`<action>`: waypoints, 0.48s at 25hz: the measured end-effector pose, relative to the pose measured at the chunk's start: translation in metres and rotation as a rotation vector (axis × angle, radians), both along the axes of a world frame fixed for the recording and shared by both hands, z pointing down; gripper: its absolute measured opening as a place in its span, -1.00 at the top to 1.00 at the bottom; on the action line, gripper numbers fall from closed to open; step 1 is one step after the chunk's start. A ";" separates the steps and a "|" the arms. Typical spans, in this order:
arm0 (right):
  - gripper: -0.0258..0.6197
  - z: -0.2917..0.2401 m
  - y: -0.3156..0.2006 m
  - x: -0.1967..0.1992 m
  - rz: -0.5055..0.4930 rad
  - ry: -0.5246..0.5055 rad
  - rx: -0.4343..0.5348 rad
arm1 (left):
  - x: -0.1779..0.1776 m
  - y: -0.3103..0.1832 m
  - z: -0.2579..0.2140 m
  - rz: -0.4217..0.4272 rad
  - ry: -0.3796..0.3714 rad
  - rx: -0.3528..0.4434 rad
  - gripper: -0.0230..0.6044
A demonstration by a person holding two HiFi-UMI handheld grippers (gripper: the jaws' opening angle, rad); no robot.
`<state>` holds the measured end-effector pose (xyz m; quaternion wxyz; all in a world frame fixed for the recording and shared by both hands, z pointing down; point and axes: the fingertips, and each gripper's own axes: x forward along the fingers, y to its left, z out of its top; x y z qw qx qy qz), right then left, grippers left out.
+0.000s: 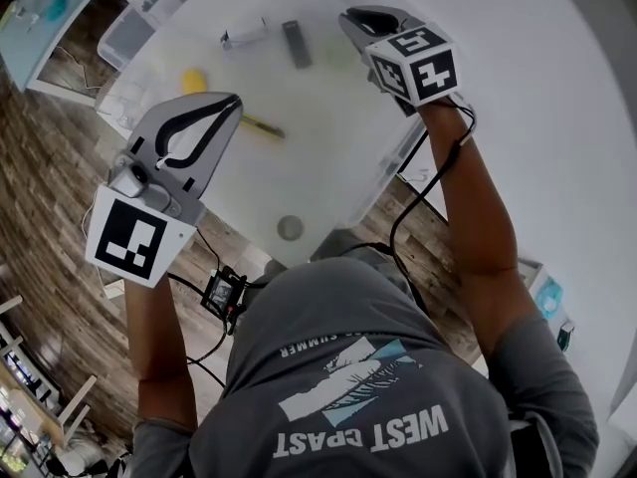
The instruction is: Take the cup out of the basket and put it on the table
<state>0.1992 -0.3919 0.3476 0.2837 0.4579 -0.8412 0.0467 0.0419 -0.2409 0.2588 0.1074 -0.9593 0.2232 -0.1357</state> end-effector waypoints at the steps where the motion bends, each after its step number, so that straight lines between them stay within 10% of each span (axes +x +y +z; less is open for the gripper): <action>1: 0.74 0.007 -0.005 0.001 0.001 0.004 -0.015 | 0.000 -0.002 0.001 -0.003 -0.001 -0.004 0.89; 12: 0.69 0.072 -0.040 0.013 0.024 0.022 -0.160 | -0.004 -0.018 0.012 -0.040 0.003 -0.046 0.89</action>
